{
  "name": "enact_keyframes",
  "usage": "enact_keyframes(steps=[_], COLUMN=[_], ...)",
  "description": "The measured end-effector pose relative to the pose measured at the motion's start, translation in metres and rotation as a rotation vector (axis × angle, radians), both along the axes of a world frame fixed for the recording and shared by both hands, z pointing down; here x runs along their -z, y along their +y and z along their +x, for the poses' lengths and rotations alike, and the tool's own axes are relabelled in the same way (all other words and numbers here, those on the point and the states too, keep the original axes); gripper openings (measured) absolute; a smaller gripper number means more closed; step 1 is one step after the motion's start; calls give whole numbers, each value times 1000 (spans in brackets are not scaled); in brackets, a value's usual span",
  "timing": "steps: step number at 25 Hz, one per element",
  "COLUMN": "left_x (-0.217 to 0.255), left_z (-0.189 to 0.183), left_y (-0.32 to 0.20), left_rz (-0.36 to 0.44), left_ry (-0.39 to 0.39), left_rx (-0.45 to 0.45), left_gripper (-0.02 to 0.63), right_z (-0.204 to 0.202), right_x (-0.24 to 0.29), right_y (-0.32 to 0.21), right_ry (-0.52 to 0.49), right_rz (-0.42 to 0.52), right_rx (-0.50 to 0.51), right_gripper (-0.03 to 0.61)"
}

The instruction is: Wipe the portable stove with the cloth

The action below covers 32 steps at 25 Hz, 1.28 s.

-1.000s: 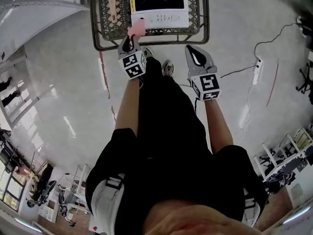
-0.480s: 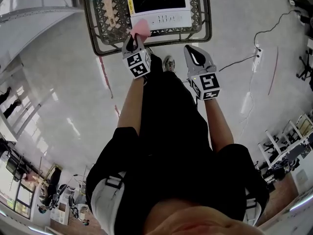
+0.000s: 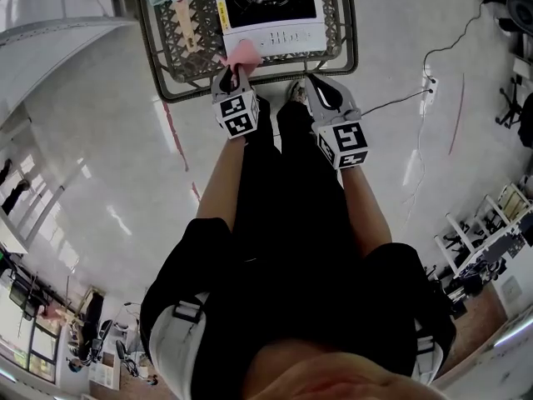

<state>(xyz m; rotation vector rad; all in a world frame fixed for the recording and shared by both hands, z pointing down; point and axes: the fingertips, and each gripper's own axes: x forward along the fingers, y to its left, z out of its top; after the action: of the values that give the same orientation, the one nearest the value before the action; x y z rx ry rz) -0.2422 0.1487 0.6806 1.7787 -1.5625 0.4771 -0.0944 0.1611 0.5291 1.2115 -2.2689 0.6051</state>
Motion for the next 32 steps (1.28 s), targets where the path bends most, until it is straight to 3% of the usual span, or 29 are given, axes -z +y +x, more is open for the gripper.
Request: enact_keyframes(steps=[6,17,23,32], left_x=[0,1,10,10], left_z=[0,0,28,41], left_y=[-3,-1,-7,-10], left_rz=[-18,-27,-8,-8], left_ry=[8,-66,-94,-131], left_rx=[59,134,89,114], left_gripper=[48,46,48,47], right_z=[2,26,49,64], right_x=[-6,-26,-38,-52], right_y=[-10,-31,-42,-50], right_ry=[-16,-67,-82,-104], right_rz=[-5,-15,-20,-17], right_rx=[21,111,120,156], right_gripper=[3,3,3,3])
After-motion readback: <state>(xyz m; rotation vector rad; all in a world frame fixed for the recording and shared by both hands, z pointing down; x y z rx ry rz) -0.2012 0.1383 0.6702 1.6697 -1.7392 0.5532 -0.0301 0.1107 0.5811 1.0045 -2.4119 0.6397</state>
